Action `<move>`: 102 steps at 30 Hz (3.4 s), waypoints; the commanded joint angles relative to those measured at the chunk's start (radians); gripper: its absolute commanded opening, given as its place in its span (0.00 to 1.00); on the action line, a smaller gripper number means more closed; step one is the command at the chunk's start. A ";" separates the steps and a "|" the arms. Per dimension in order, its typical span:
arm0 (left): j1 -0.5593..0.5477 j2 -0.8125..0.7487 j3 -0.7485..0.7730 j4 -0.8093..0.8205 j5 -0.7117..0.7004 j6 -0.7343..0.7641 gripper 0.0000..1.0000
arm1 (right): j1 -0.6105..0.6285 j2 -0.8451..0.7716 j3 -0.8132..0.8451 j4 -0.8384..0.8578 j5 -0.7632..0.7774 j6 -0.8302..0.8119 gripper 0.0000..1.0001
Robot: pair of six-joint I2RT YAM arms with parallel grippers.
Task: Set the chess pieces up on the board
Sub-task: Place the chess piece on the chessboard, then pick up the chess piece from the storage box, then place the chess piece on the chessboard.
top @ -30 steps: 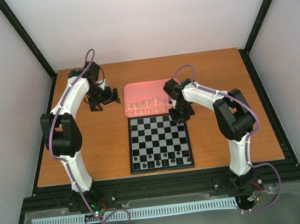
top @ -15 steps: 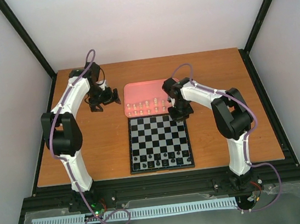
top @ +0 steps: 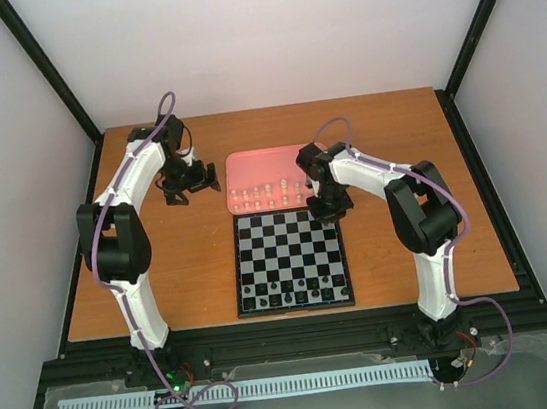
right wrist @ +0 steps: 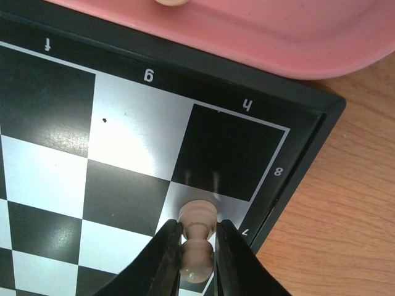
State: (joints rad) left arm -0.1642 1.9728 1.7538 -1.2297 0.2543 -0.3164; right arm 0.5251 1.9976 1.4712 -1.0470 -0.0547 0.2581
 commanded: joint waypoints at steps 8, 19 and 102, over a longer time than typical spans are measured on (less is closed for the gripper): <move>-0.003 0.013 0.019 -0.013 -0.002 0.019 1.00 | 0.006 -0.017 -0.011 -0.023 -0.007 -0.003 0.34; -0.003 0.001 0.018 -0.014 -0.003 0.020 1.00 | -0.060 -0.064 0.203 -0.083 0.048 0.024 0.52; -0.003 0.000 0.022 -0.011 -0.006 0.024 1.00 | -0.063 0.069 0.189 -0.062 -0.026 -0.018 0.06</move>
State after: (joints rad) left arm -0.1642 1.9877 1.7592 -1.2354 0.2363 -0.3088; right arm 0.4492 2.0583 1.6680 -1.1316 -0.0822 0.2260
